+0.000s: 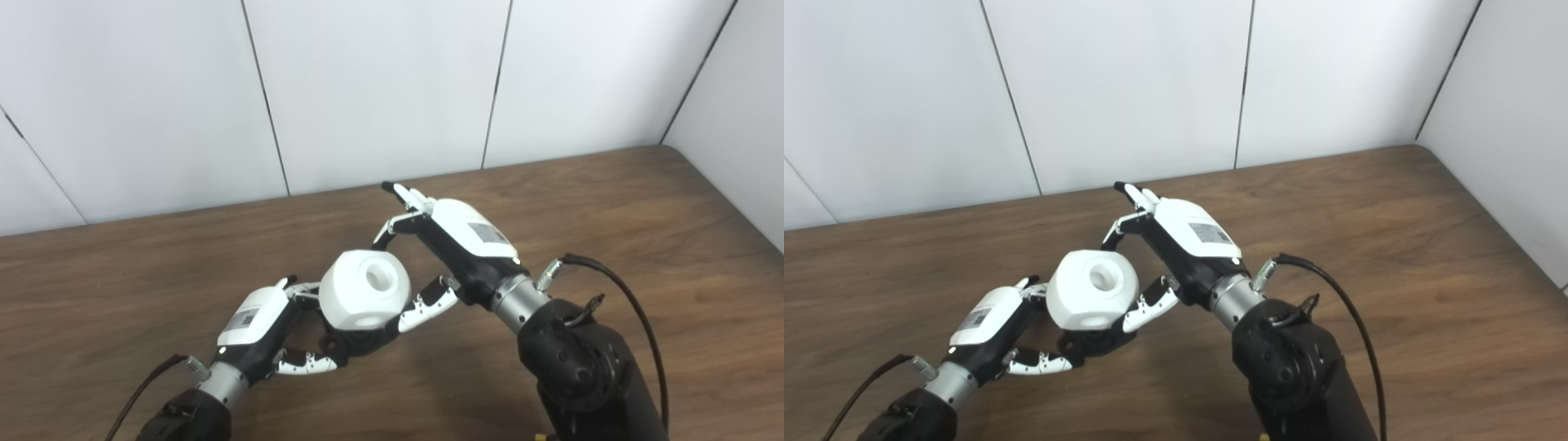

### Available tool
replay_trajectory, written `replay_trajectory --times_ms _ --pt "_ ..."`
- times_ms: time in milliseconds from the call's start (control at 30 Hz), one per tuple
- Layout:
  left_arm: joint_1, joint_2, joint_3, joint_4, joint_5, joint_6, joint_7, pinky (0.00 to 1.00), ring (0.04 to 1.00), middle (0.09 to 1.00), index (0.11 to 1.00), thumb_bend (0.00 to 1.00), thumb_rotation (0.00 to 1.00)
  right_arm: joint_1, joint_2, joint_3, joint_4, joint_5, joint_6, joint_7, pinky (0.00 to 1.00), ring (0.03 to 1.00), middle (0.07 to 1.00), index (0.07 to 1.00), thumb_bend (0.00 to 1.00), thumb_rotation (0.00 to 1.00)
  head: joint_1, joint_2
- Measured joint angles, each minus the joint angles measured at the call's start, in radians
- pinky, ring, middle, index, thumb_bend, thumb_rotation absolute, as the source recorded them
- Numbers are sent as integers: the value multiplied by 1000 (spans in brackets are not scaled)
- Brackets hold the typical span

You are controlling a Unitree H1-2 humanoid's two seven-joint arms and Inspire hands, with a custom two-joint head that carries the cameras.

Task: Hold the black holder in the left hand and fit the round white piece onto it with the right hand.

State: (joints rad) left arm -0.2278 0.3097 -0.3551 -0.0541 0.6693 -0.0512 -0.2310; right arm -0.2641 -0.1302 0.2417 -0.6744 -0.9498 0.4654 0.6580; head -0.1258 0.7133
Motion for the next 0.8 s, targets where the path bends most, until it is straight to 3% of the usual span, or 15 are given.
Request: replay_trajectory --times_ms 400,800 --pt "8 -18 -2 -32 9 45 -31 1000 887 873 481 516 43 -20 1 2 -46 -73 -2 131 1000 1000 1000 479 518 129 29 25" --pt "7 -18 -5 -51 19 66 -57 1000 892 882 481 516 43 -11 1 16 -46 -89 -41 136 1000 1000 1000 478 518 131 40 22"
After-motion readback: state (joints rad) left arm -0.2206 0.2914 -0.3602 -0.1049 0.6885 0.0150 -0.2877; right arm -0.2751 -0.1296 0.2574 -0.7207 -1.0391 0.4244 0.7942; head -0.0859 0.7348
